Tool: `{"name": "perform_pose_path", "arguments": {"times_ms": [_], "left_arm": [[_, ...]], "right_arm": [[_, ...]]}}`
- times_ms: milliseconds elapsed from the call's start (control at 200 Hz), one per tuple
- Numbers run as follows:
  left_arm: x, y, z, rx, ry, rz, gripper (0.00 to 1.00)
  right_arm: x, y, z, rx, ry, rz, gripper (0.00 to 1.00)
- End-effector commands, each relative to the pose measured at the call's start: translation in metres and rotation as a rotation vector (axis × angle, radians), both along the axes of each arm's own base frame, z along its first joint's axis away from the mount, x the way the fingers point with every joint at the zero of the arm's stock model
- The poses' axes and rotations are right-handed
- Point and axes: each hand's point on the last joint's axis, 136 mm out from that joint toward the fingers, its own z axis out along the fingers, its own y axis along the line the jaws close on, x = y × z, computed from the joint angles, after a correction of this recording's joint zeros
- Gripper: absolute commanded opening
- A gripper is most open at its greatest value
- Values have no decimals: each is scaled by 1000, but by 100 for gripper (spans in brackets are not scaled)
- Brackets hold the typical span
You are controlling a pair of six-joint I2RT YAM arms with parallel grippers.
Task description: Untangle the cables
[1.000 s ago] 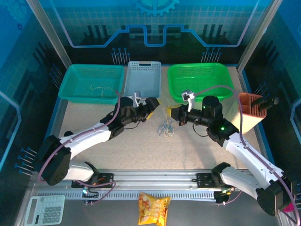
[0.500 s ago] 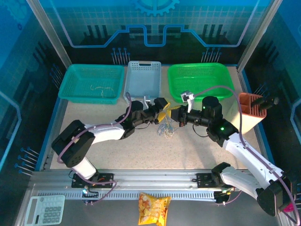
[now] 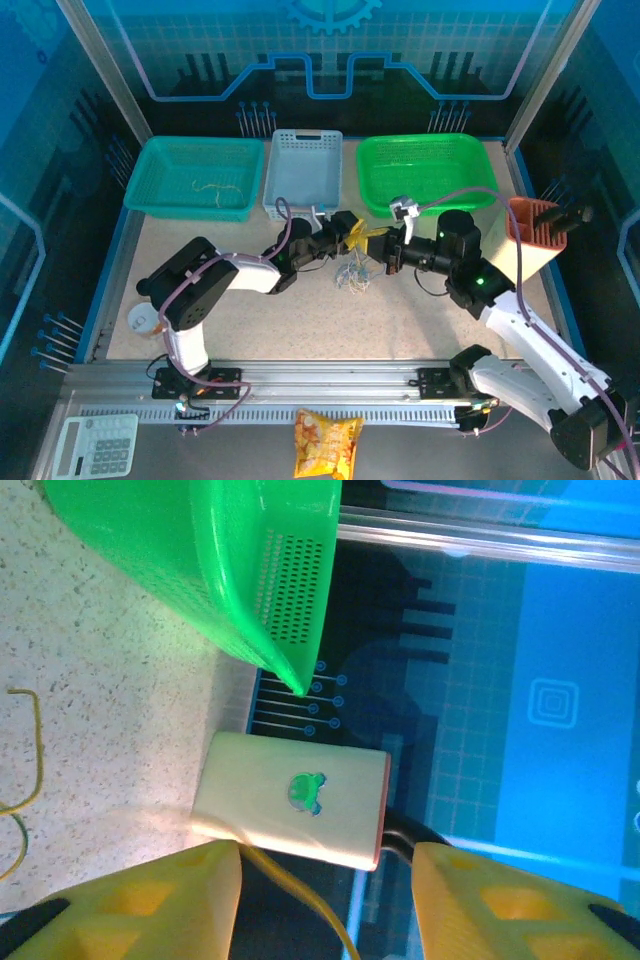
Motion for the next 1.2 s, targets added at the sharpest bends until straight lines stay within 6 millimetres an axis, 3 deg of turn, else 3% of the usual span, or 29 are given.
{"name": "perform_pose_path", "arguments": {"times_ms": [0, 155, 280, 470, 645, 895, 985, 1196], "left_arm": [[12, 6, 40, -101, -111, 27, 38], [17, 15, 56, -102, -151, 38, 21], [16, 18, 68, -98, -183, 28, 17], [8, 24, 73, -46, -209, 15, 44], [-4, 38, 66, 72, -241, 16, 60], [-33, 67, 53, 375, -328, -8, 69], [-47, 79, 59, 504, -414, -28, 70], [-83, 81, 65, 742, -632, -161, 72]], "right_arm": [[-4, -5, -1, -10, -23, -3, 0], [-5, -7, -3, -11, -23, -16, 0], [-4, -8, -6, -11, -16, -27, 0], [1, -10, -7, -21, -13, -50, 0], [10, -14, -6, -36, -5, -92, 0], [28, -23, -4, -52, 41, -189, 0], [34, -25, 0, -42, 55, -214, 0], [46, -26, 9, -18, 77, -242, 0]]}}
